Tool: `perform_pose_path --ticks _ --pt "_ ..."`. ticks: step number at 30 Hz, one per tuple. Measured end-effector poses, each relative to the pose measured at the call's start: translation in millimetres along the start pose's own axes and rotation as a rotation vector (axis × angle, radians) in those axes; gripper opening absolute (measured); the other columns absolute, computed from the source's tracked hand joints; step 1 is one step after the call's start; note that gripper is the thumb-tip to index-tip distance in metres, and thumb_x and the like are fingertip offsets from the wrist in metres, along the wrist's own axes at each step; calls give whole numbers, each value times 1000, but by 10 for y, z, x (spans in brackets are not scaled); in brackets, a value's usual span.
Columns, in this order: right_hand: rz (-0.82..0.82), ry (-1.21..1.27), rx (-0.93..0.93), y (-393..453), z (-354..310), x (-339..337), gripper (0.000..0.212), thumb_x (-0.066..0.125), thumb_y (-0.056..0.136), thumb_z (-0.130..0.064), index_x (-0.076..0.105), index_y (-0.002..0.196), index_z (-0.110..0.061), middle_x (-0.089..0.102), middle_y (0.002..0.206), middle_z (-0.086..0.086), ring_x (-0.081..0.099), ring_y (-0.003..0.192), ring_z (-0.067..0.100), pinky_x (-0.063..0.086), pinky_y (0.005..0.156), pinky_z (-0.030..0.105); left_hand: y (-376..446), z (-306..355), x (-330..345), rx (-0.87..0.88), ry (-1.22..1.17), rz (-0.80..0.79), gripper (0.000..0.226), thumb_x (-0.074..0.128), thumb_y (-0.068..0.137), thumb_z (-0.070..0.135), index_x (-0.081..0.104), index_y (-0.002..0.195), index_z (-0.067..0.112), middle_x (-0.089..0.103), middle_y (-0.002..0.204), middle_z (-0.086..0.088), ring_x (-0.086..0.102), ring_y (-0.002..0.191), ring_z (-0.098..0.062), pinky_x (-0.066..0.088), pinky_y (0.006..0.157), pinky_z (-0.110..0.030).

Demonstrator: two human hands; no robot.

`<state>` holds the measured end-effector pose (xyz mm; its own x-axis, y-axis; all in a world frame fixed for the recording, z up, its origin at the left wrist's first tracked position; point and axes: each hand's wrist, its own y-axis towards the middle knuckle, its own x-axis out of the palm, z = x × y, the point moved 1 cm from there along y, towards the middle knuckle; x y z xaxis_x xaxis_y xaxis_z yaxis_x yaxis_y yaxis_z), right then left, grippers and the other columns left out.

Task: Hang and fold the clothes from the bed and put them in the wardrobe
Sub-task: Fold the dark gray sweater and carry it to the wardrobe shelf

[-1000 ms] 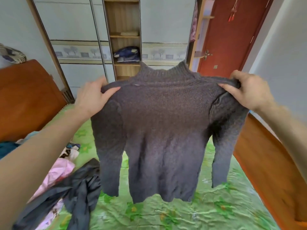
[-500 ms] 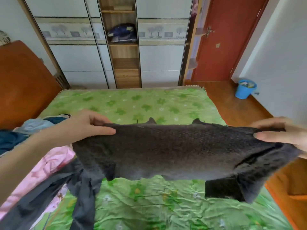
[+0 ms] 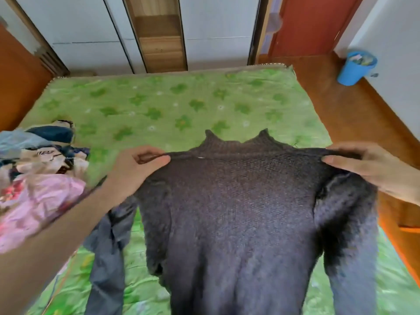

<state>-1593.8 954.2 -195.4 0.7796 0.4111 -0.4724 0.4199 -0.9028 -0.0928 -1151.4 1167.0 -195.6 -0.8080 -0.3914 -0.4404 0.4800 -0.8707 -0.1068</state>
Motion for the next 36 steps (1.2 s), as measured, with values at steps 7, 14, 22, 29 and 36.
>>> perform_pose_path --ticks 7,14,22,29,36 --pt "-23 -462 -49 834 2011 1379 18 67 99 -12 71 116 -10 74 95 6 67 83 21 42 73 24 864 -2313 1309 312 801 -108 14 69 101 31 64 100 18 66 65 0 62 51 -22 35 46 -27" --pt "-23 -675 -53 1541 2878 1893 16 55 105 -27 59 120 -26 69 81 13 68 73 36 47 62 40 1711 -3052 1784 415 926 -202 11 56 108 20 52 112 11 52 63 4 40 37 -5 25 34 -21" --pt "22 -972 14 2181 3361 2372 51 47 103 -53 53 138 -17 60 132 17 61 114 37 53 89 50 2354 -3545 2458 296 1057 66 29 65 99 18 60 125 5 66 117 -15 61 103 -33 55 82 -45" --pt "-302 -1001 -209 1833 3876 3371 67 12 105 -63 7 166 -35 1 174 -7 -3 161 17 6 129 43 1950 -4022 3210 415 947 -143 68 27 110 54 27 166 16 27 172 -9 25 159 -28 27 128 -48" --pt "-354 -977 -132 1967 4072 3452 71 -3 97 -75 -24 157 -43 -29 167 -14 -30 154 9 -11 128 39 2050 -4183 3241 379 1048 -242 90 15 99 78 4 169 24 -7 176 -9 -6 163 -32 10 130 -56"
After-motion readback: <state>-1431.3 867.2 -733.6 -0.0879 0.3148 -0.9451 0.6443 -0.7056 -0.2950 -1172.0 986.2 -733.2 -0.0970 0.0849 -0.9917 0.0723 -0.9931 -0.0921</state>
